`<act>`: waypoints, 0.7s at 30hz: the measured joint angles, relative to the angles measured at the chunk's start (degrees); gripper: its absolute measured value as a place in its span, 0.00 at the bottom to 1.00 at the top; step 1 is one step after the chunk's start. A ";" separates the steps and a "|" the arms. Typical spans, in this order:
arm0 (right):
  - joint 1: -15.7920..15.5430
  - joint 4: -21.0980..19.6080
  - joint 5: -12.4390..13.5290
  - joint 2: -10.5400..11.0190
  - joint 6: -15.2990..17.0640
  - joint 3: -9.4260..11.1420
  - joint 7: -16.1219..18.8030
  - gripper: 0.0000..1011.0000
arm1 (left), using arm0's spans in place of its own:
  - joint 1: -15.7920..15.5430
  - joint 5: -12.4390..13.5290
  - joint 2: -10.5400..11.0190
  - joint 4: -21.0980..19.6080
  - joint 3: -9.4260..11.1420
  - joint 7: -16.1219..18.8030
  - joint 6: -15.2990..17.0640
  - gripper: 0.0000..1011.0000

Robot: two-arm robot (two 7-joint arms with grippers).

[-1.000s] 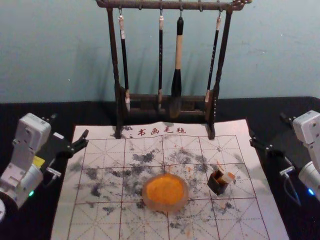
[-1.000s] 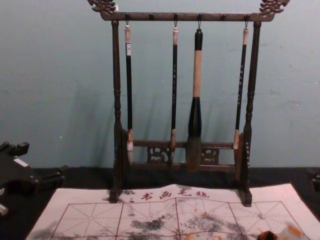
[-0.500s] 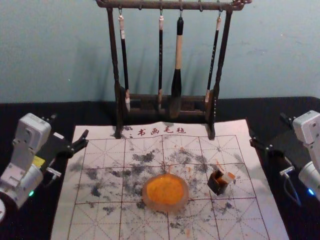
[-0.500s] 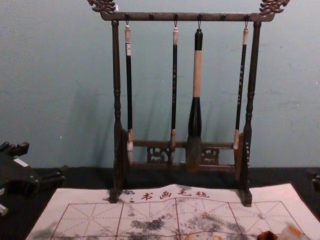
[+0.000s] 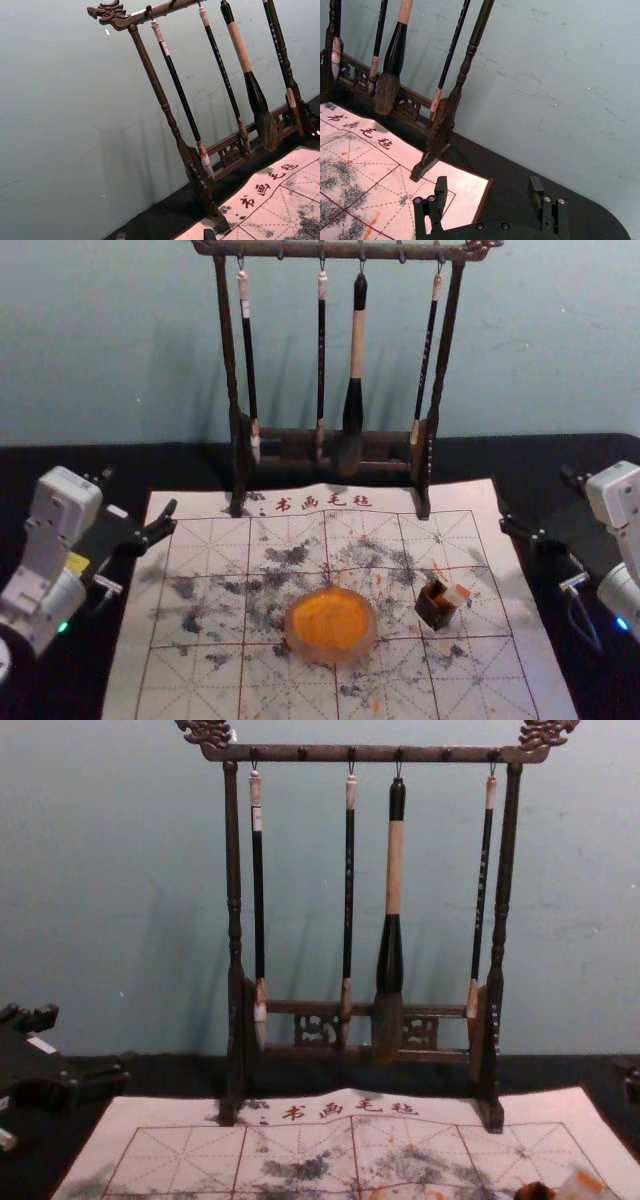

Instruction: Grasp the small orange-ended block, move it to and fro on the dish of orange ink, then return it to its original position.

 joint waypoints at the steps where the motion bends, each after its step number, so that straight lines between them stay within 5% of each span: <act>1: 0.00 0.00 0.00 0.00 0.00 0.00 0.00 0.99 | 0.00 0.00 0.00 0.00 0.00 0.00 0.00 0.99; 9: -0.02 0.00 0.00 -0.01 0.00 0.07 0.05 0.99 | 0.00 0.00 0.00 0.00 0.00 0.00 0.00 0.99; 21: -3.02 -3.39 4.29 1.85 -1.52 3.81 6.72 0.99 | 0.00 0.00 0.00 0.00 0.00 0.00 0.00 0.99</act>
